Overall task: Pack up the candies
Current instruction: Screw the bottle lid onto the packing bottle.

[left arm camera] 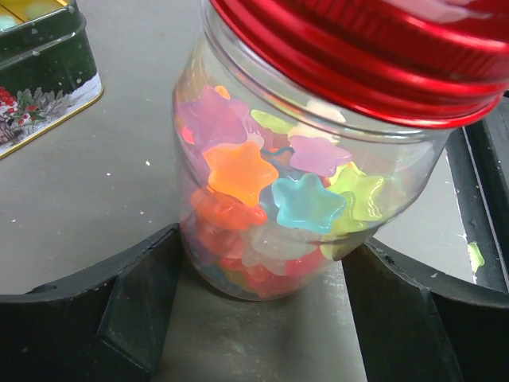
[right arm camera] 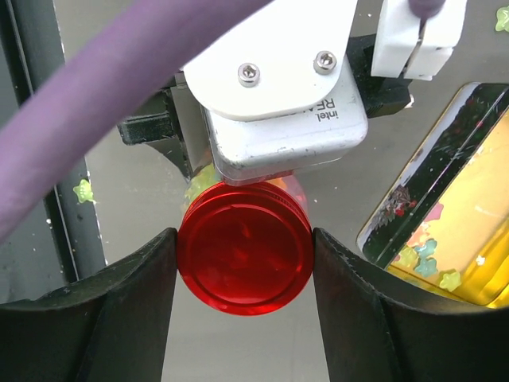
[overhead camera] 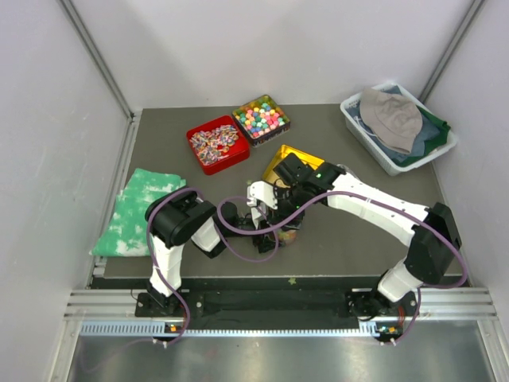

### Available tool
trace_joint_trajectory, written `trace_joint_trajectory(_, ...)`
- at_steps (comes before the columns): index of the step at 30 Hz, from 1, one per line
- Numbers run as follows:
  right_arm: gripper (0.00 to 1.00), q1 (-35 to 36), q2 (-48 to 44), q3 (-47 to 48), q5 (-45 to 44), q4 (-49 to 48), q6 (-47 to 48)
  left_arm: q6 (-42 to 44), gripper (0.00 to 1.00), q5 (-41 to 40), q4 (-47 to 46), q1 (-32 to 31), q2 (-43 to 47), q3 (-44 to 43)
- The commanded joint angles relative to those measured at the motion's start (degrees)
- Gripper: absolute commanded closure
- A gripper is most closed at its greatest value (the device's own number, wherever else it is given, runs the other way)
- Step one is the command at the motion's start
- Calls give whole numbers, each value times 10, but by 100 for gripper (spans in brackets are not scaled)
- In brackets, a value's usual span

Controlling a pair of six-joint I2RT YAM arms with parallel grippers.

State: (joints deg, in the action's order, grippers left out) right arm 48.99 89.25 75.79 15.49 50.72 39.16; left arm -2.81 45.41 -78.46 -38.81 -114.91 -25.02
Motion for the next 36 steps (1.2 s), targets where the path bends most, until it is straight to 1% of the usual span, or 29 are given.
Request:
trace_joint_trajectory(1,54,1,-38,32,9,-18,-14,3,18,13,-188,-5,-10,4)
trace_joint_trajectory(5,55,-1,-39,43,32,-4,-17,3,18,14,-188,-5,-11,4)
trace_joint_trajectory(10,55,-31,-43,26,67,-23,-28,4,19,14,-188,-5,-11,5)
trace_joint_trajectory(18,55,-53,-51,-10,82,-45,-29,3,18,14,-188,-5,-10,5)
trace_joint_trajectory(28,54,-52,-44,-18,104,-40,-29,4,18,14,-188,-5,-10,5)
trace_joint_trajectory(36,54,-36,-42,-34,85,-32,-18,4,18,16,-188,-5,-10,5)
